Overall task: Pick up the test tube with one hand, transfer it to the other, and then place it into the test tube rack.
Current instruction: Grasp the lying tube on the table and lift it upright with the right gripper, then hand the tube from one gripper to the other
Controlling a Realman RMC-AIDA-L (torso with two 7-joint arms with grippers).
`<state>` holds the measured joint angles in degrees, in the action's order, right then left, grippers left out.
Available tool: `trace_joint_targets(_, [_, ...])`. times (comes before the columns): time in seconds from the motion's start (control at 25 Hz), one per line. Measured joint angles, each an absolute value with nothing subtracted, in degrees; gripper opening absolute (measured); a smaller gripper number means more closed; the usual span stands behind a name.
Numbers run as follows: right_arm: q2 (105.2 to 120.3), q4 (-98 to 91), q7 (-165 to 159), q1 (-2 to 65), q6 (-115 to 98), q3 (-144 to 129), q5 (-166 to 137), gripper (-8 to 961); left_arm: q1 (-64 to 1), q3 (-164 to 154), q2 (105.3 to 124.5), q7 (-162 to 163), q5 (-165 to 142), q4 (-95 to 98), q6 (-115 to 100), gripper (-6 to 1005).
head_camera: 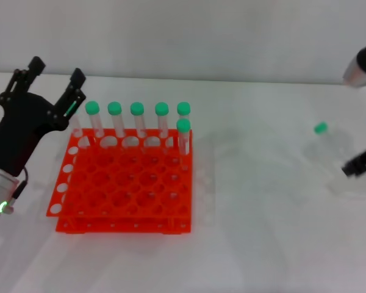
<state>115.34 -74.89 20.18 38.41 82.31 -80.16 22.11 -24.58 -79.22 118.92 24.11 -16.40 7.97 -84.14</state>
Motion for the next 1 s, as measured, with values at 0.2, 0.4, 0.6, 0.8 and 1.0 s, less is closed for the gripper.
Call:
trace_joint_targets(0.2, [115.35,-78.7,23.9,35.1,74.1,-79.9,28.0,197,-24.8,-79.3,117.94,33.4,-24.4,11.6,-83.6,799])
trace_joint_targets(0.4, [115.36,-78.4,39.7,28.5,57.0,-80.8,46.0,197,-25.8,-79.3,116.91,42.5,-32.7,15.7,-83.5,799])
trace_joint_targets(0.6, [115.39,-76.1,55.6,24.3,49.0,-82.6,62.8,197,-28.2,-79.1,115.82,53.2,-39.0,18.0,-81.9,799])
trace_joint_targets(0.8, [115.36,-74.6,70.2,21.2,49.0,-82.9,76.2,197,-31.1,-79.0,114.49,63.6,-43.8,18.2,-80.6,799])
trace_joint_targets(1.0, [115.40,-72.0,79.7,19.9,50.7,-83.4,84.0,197,-33.8,-78.9,114.02,69.8,-47.8,18.3,-80.5,800])
